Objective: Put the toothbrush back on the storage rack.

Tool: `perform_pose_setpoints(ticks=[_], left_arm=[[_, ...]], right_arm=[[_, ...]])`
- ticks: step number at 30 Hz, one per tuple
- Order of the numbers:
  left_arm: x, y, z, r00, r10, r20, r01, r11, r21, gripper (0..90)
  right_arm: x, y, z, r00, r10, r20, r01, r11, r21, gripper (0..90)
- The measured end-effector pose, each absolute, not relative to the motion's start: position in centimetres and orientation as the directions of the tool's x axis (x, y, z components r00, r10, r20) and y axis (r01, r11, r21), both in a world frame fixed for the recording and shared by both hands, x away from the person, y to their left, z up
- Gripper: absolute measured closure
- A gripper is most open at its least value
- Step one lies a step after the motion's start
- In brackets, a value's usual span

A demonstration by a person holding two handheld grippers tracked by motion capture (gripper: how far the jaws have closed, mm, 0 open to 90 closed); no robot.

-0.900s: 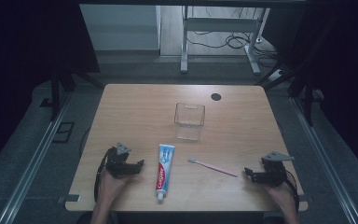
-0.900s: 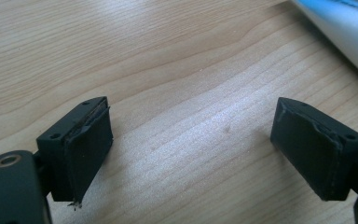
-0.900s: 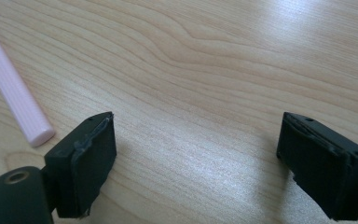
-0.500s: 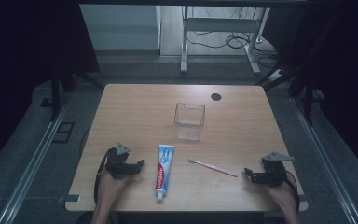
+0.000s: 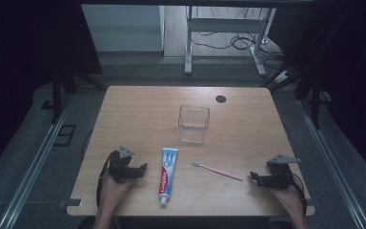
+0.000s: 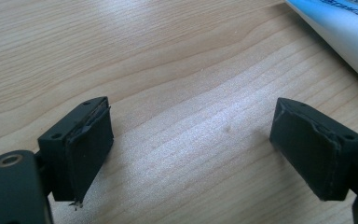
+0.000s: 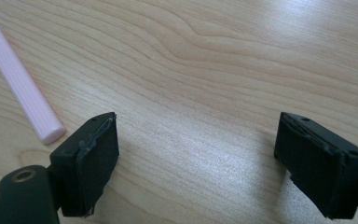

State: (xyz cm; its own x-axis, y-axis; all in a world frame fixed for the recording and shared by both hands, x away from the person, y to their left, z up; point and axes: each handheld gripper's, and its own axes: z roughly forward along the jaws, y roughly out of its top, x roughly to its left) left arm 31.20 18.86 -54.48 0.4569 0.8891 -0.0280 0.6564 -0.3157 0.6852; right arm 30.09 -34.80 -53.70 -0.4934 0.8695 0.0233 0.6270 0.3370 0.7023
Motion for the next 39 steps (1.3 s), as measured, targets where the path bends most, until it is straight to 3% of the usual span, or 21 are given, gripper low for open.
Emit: perform_pose_setpoints(ticks=[39], left_arm=[[31.2, 18.9, -54.5, 0.457, 0.889, -0.028, 0.656, -0.316, 0.685, 13.2]], right_arm=[[30.1, -31.8, -50.9, -0.626, 0.777, 0.066, 0.658, 0.481, 0.580, 9.6]])
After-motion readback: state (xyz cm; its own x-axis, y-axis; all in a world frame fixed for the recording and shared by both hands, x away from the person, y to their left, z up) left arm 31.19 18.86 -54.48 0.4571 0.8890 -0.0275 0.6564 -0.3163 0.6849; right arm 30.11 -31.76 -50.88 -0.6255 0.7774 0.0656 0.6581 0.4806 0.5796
